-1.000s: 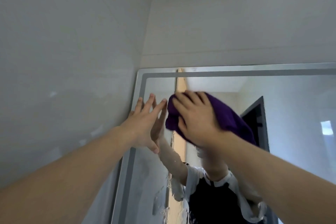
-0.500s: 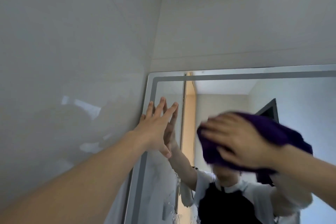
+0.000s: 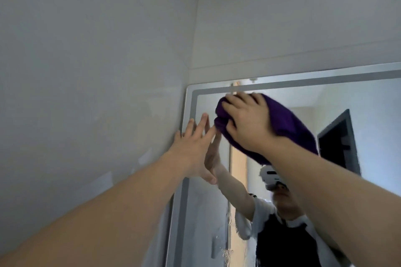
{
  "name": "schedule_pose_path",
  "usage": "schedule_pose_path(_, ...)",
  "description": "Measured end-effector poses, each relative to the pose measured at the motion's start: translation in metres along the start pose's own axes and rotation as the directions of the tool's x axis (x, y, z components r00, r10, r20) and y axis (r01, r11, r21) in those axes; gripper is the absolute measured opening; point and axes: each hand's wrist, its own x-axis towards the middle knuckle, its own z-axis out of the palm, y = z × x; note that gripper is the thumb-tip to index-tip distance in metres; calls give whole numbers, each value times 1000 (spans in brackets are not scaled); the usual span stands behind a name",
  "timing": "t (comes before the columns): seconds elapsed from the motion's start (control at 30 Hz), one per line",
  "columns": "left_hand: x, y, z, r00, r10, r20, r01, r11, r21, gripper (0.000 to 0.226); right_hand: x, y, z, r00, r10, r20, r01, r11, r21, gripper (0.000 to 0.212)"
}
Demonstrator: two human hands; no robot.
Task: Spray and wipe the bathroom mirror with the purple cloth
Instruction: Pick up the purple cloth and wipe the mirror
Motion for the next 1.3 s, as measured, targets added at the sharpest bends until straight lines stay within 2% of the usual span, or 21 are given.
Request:
schedule_pose_path(0.17,-29,-19,-1,999,-30,43,17,959,282,156,-42,3,-1,974,-214,75,213,977,22,45)
schedule_pose_path(0.27,-32,-27,4,1000,-16,23,7,941,337,150,-46,22,-5,961,-270,63,270,963,7,47)
schedule_pose_path(0.47,-29,-34,20,1000,22,1,-21,927,375,153,4,35,-8,997,5,-73,-8,999,-40,46)
schedule_pose_path(0.6,-27,-34,22,999,28,-19,-18,918,396,156,45,16,7,989,99,-107,-102,995,-24,37)
schedule_pose_path(0.67,-26,-35,22,999,35,-19,-24,916,400,155,65,-2,15,990,102,-93,-104,995,-9,33)
schedule_pose_path(0.9,-27,-34,25,998,49,-35,-30,912,410,155,95,-64,40,992,-83,93,84,996,-6,49)
schedule_pose_path(1.03,-25,-34,27,996,62,-68,-29,913,408,156,90,-61,36,982,-155,110,156,988,4,60)
schedule_pose_path(1.2,-28,-32,24,988,94,-120,-41,921,388,147,70,-54,35,941,-325,98,323,946,34,40)
schedule_pose_path(1.3,-28,-34,23,988,92,-125,-37,923,383,154,69,-33,30,932,-361,44,361,932,-1,37)
